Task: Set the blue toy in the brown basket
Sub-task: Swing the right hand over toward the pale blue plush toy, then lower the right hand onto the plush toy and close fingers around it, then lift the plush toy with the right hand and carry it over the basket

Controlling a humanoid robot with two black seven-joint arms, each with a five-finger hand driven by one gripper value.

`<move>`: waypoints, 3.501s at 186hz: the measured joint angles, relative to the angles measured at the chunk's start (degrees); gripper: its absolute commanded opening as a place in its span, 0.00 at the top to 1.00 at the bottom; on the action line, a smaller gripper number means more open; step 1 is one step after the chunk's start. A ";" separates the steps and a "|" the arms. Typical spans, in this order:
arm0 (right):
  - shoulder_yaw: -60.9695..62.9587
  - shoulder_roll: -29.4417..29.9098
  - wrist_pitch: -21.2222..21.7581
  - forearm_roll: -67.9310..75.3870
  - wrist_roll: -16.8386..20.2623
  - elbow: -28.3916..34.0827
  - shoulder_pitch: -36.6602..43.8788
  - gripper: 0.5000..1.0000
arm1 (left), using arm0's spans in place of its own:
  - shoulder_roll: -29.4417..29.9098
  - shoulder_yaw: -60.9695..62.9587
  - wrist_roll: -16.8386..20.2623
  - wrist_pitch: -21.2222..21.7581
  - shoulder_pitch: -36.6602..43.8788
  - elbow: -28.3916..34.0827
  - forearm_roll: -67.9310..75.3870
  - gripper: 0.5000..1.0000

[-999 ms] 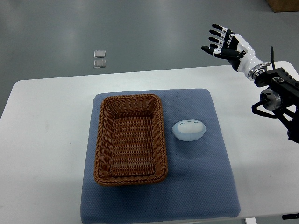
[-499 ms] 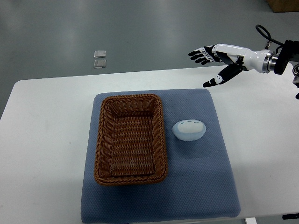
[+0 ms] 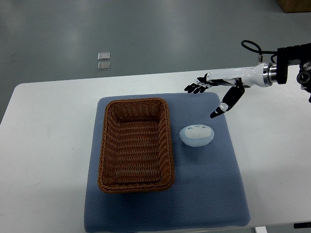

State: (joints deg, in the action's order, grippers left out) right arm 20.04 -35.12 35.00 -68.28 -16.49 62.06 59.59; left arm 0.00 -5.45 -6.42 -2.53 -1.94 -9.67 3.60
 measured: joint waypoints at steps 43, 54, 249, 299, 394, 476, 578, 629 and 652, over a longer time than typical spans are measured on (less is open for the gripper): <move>-3.79 2.83 0.01 -4.52 1.29 0.07 -1.38 0.21 | 0.00 0.00 0.00 0.00 0.00 0.00 0.00 0.00; -3.85 2.90 0.01 -4.85 1.29 0.22 -1.46 0.21 | 0.00 0.00 0.00 0.00 0.00 0.00 0.00 0.00; -6.25 7.79 -3.23 -11.72 1.46 0.08 -2.30 0.61 | 0.00 0.00 0.00 -0.02 0.00 0.00 0.00 0.00; -6.34 7.79 -3.18 -12.75 1.46 0.08 -3.13 0.79 | 0.00 0.00 0.00 -0.02 0.00 0.00 0.00 0.00; -6.07 7.55 -3.00 -12.75 1.46 0.08 -2.67 0.97 | 0.00 0.00 0.00 -0.02 0.00 0.00 0.00 0.00; -5.20 7.14 -3.18 -12.25 1.46 -0.71 0.16 0.98 | 0.00 0.00 0.00 0.00 0.00 0.00 0.00 0.00; -1.00 13.04 -3.22 -10.00 1.44 -3.56 11.63 0.97 | 0.00 0.00 0.00 0.00 0.00 0.00 0.00 0.00; 3.35 24.57 -6.56 -9.52 1.43 -6.61 9.23 0.95 | 0.00 0.00 0.00 -0.01 0.00 0.00 0.00 0.00; 4.03 28.52 -8.23 -9.54 1.39 -7.78 5.97 0.95 | 0.00 0.00 0.00 0.00 0.00 0.00 0.00 0.00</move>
State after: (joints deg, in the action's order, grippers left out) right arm 24.08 -6.60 26.77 -77.82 -15.10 54.28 65.56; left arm 0.00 -5.45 -6.42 -2.53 -1.93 -9.67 3.60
